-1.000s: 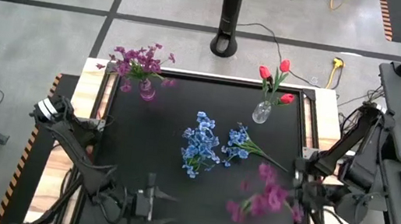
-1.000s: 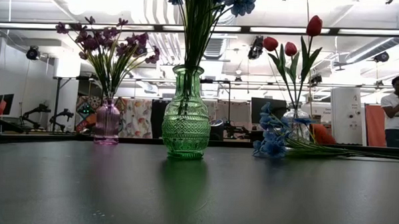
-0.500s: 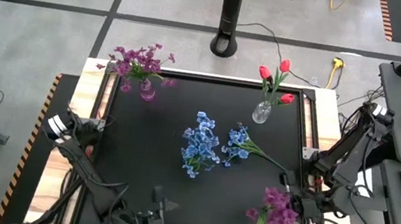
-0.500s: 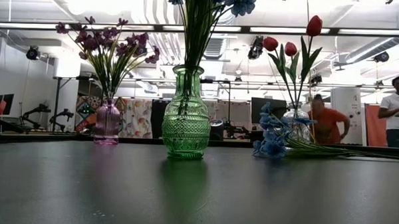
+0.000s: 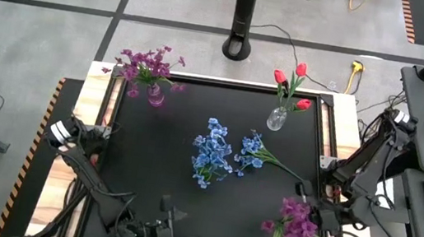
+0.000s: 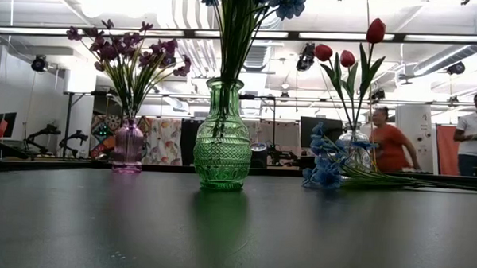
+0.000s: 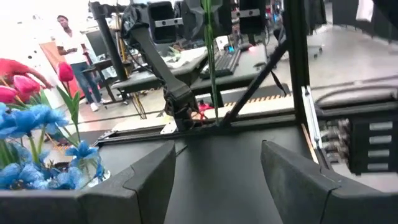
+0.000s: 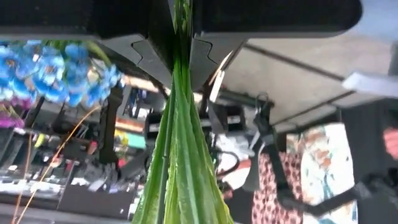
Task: Sort flowers into vase by color
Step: Put the purple flower into the purple crystal vase
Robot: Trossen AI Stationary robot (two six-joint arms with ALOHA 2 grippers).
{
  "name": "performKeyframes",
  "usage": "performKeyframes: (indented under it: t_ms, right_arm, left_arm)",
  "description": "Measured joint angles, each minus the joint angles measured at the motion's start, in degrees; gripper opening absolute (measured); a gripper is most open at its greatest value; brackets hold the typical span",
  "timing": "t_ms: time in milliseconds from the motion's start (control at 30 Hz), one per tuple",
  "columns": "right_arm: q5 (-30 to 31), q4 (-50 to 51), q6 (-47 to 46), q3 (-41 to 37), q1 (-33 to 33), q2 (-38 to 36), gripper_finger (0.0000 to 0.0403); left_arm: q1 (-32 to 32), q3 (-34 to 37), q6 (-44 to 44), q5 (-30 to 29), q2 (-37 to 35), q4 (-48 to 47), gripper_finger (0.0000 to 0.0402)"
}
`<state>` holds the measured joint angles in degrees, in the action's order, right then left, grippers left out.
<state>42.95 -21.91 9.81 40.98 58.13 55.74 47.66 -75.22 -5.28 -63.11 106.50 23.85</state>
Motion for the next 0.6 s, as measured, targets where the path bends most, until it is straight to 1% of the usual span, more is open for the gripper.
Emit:
performKeyframes:
  t_ms: [67,133,200,367,433,533,600]
  right_arm:
    - [-1.8,-3.9,2.0,0.0,-1.0,0.7,0.0019]
    - [-5.0,-8.4,4.9,0.0,-2.2,1.4,0.0019]
    - [-6.8,-13.3,7.6,0.0,-3.4,1.8,0.0019]
    - [-7.4,-15.1,10.5,3.5,-6.5,2.0,0.0019]
    - [-9.6,-15.1,11.2,4.9,-7.8,2.8,0.0019]
    - [-13.8,-14.9,11.1,6.7,-10.1,5.3,0.0019]
    - [-15.2,-14.8,10.6,8.2,-11.6,7.5,0.0019]
  left_arm:
    - [-0.5,0.0,-2.3,0.0,0.0,3.6,0.0219]
    - [-1.5,-0.2,-5.2,0.2,0.0,6.8,0.0219]
    - [-2.9,-1.2,-8.2,1.1,0.0,8.0,0.0219]
    - [-6.0,-6.3,-18.1,2.8,0.0,7.5,0.0219]
    - [-7.2,-8.8,-19.6,5.1,0.0,5.1,0.0219]
    - [-8.9,-11.9,-19.4,11.3,0.0,1.0,0.0219]
    - [-10.0,-13.3,-18.2,13.2,0.0,-0.4,0.0219]
